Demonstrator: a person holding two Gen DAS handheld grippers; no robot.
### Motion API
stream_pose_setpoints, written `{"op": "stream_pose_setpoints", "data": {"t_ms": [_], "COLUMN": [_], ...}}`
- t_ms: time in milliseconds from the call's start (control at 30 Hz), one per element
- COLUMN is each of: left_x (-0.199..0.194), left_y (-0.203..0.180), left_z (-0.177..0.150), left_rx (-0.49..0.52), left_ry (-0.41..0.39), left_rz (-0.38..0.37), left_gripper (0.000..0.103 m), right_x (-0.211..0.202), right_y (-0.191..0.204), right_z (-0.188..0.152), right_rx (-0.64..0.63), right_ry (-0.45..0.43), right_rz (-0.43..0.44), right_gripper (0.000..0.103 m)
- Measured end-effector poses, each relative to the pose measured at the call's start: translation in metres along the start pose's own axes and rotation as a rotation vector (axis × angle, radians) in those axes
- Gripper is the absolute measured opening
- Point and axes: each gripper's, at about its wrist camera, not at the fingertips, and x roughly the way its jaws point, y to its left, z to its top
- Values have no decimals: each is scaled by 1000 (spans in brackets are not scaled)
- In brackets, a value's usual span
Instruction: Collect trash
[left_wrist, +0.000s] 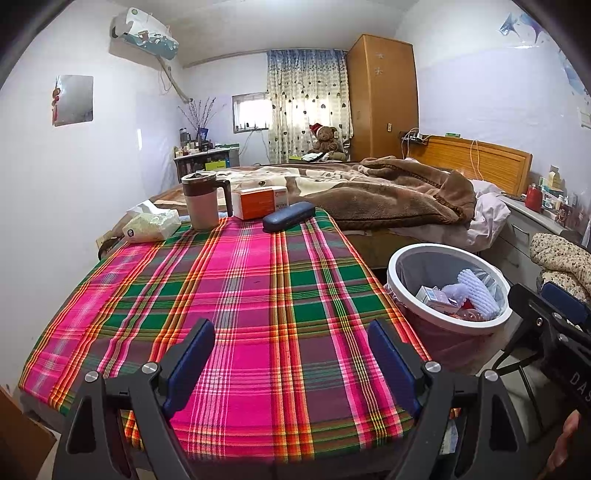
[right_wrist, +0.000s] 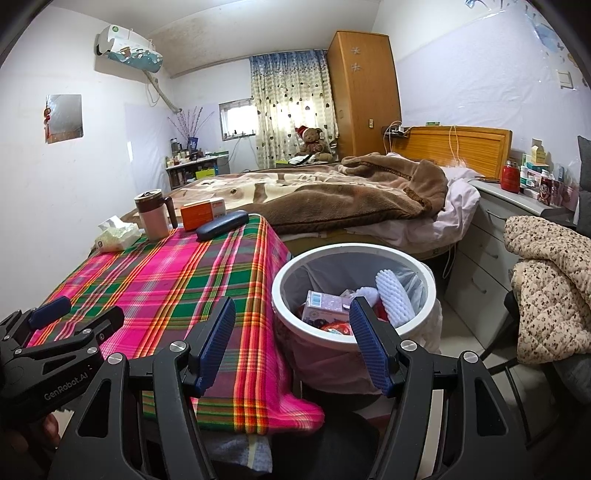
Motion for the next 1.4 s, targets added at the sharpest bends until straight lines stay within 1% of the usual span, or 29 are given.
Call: {"op": "stream_pose_setpoints", "data": {"t_ms": [1400], "left_x": [-2], "left_y": [0], "left_z": [1], "left_rx": [0], "left_ry": [-1], "left_rz": [2], "left_gripper": [85], "right_x": [0], "right_y": [2], "right_z": [0], "right_rx": [-2], "right_ry": [1], "right_rz": [2], "right_gripper": [66]}}
